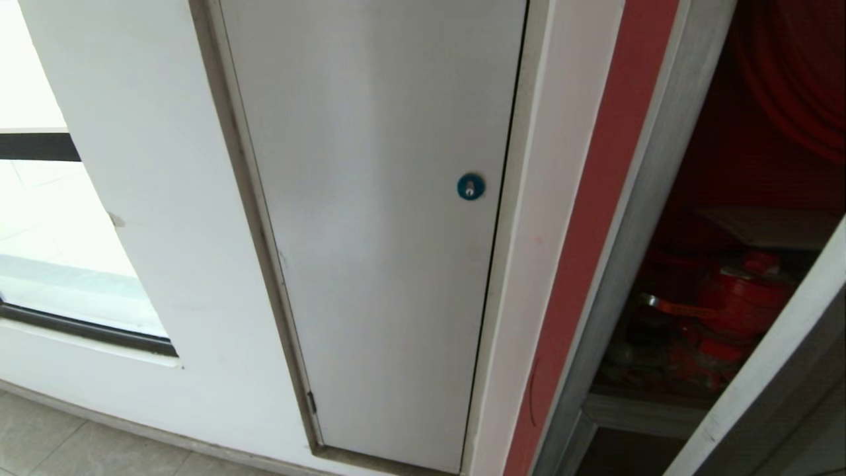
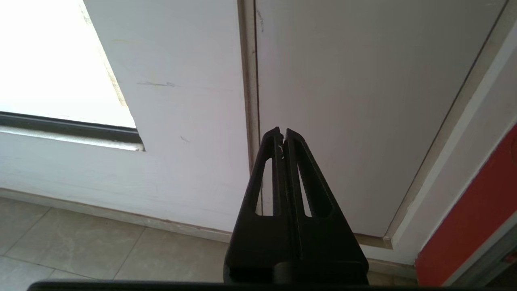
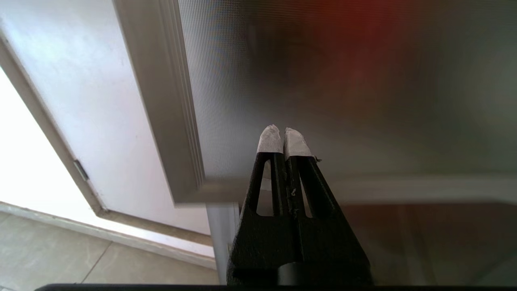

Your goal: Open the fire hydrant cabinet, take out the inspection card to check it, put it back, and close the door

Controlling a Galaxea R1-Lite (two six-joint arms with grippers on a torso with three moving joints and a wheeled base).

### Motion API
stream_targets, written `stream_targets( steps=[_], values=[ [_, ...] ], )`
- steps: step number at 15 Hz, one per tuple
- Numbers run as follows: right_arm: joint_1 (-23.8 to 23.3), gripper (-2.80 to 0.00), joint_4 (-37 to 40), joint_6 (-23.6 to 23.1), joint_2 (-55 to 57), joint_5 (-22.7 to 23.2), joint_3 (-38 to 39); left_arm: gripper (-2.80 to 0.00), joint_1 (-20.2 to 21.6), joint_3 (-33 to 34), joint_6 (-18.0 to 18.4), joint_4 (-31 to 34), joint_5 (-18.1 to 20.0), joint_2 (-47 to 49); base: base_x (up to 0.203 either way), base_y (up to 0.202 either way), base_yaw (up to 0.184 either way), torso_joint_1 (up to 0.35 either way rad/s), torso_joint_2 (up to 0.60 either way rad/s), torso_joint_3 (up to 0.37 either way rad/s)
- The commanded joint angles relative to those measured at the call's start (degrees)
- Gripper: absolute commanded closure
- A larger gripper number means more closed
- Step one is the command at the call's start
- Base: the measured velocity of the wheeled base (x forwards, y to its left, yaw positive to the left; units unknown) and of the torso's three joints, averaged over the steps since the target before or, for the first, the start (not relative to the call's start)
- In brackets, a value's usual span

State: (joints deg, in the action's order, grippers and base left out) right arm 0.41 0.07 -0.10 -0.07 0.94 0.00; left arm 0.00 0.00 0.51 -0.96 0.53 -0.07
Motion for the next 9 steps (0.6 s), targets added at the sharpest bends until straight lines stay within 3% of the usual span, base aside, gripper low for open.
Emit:
stream_targets(
  steps=[1, 9],
  values=[
    [0.0, 0.0, 0.0, 0.0, 0.0, 0.0, 0.0, 0.0, 0.0, 0.4, 0.0, 0.0, 0.0, 0.1, 0.129, 0.0, -0.002, 0.007, 0.01, -0.002],
    [0.0, 0.0, -0.1, 1.3, 0.0, -0.2, 0.0, 0.0, 0.0, 0.4, 0.0, 0.0, 0.0, 0.1, 0.0, 0.0, 0.0, -0.004, 0.0, 0.0]
  ],
)
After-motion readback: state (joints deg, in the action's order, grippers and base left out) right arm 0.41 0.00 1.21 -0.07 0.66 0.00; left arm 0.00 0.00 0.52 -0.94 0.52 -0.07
